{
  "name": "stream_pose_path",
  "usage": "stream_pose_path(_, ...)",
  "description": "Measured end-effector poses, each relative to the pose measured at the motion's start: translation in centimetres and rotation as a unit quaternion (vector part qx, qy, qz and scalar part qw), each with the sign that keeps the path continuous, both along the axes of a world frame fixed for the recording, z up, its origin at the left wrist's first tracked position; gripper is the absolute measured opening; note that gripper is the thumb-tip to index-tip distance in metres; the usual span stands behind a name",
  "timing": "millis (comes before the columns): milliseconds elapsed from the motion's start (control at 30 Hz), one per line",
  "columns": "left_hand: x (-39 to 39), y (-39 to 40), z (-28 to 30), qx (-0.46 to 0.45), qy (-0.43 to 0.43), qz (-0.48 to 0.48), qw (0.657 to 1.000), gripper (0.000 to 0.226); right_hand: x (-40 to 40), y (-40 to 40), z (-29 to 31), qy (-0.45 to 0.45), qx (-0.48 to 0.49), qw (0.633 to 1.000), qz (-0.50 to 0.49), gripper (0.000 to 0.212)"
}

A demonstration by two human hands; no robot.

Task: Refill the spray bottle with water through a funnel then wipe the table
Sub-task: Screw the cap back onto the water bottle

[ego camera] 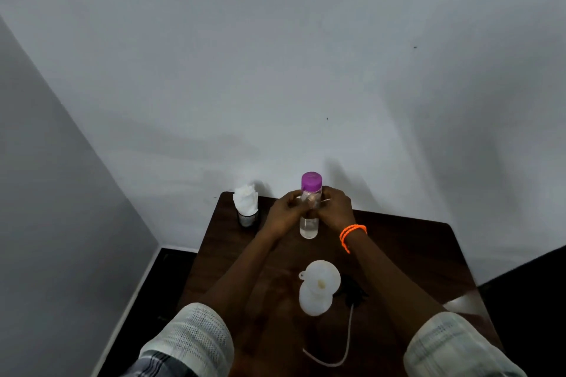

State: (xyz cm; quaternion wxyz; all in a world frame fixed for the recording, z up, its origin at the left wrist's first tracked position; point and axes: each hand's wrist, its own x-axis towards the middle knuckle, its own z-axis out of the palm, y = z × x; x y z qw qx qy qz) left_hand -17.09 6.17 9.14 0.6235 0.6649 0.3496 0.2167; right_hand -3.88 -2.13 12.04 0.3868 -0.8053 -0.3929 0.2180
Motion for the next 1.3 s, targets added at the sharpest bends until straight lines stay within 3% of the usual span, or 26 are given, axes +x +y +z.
stream_pose_path(133,-0.2,1.6,-3.3,-0.034,0.03,-0.003,0.999,0.031,-0.1,2.4,-3.1,-0.013,-0.027,1.0,-0.002,0.023)
stream_pose_path(200,-0.2,2.2,-4.6,-0.054,0.029,0.003,0.998,0.024,-0.2,3.5,-4.6,0.003,-0.028,1.0,-0.004,0.02)
stream_pose_path(333,-0.1,3.4,-7.4,-0.12,0.018,0.0,0.993,0.031,-0.1,5.6,-7.3,0.016,-0.054,0.998,-0.016,0.026)
stream_pose_path(467,0.7,5.1,-11.7,-0.161,0.004,0.013,0.987,0.067,0.2,7.5,-9.1,0.019,-0.073,0.997,-0.02,0.032)
stream_pose_path(633,0.8,6.3,-12.0,-0.159,0.016,0.028,0.987,0.052,0.3,9.4,-10.7,0.027,-0.095,0.995,-0.019,0.038)
stream_pose_path(733,0.8,6.6,-12.2,-0.181,-0.013,0.027,0.983,0.032,0.3,10.1,-11.5,0.026,-0.104,0.994,-0.016,0.039)
stream_pose_path(800,0.9,6.8,-12.5,-0.199,-0.015,0.028,0.98,0.034,0.3,10.4,-11.9,0.023,-0.108,0.994,-0.013,0.038)
stream_pose_path(1100,1.5,7.6,-17.7,-0.234,0.024,0.058,0.97,0.096,0.3,10.6,-12.3,0.021,-0.103,0.994,-0.018,0.04)
stream_pose_path(1300,0.2,5.6,-12.7,-0.249,0.041,0.115,0.961,0.064,1.1,8.4,-11.7,0.042,-0.108,0.993,-0.029,0.055)
